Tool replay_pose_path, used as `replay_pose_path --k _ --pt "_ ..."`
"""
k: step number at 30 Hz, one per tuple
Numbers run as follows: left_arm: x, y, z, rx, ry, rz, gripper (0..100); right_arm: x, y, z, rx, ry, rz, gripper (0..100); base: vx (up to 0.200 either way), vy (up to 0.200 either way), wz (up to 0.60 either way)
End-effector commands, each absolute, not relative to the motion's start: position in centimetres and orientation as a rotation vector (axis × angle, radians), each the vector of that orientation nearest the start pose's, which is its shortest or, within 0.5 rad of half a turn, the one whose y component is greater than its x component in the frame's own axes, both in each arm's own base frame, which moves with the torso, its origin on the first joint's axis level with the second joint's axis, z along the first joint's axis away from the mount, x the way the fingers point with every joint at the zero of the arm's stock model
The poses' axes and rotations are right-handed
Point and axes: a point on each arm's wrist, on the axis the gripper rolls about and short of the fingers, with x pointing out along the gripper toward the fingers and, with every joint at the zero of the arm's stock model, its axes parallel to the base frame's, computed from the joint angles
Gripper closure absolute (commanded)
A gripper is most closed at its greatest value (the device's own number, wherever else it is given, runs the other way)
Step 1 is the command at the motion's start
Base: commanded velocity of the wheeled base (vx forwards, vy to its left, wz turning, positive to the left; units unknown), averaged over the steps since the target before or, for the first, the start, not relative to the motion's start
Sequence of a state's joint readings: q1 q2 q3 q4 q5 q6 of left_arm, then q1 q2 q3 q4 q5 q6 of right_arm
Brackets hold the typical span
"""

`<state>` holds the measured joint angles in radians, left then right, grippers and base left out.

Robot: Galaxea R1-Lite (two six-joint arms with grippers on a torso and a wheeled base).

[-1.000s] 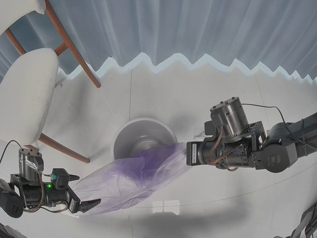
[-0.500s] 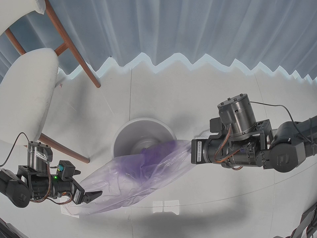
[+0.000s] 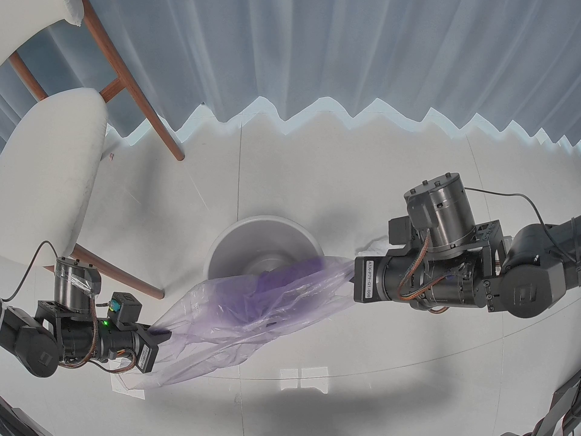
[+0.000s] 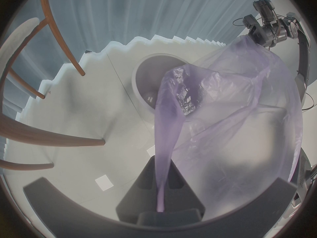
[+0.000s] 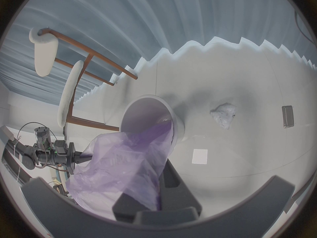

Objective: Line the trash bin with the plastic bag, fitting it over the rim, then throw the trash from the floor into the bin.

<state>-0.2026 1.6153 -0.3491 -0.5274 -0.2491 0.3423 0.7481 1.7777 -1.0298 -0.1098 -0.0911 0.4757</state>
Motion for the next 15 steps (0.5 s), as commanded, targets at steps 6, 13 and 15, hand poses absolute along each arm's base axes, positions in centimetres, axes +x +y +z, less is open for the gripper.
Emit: replay_pose_path --k 6,13,15 --pt "18.7 -4.5 10.6 0.163 0.592 -0.579 100 24.1 22.1 17.8 0.201 0.702 0.499 100 0.0 0.0 0.0" --pt "18.7 -4.6 12.0 0.067 0.54 -0.556 100 23.4 21.6 18.6 0.225 0.702 0.552 100 0.0 0.0 0.0" --pt "18.4 -4.8 11.8 0.032 0.531 -0.595 100 23.0 21.1 19.0 0.248 0.717 0.602 100 0.0 0.0 0.0"
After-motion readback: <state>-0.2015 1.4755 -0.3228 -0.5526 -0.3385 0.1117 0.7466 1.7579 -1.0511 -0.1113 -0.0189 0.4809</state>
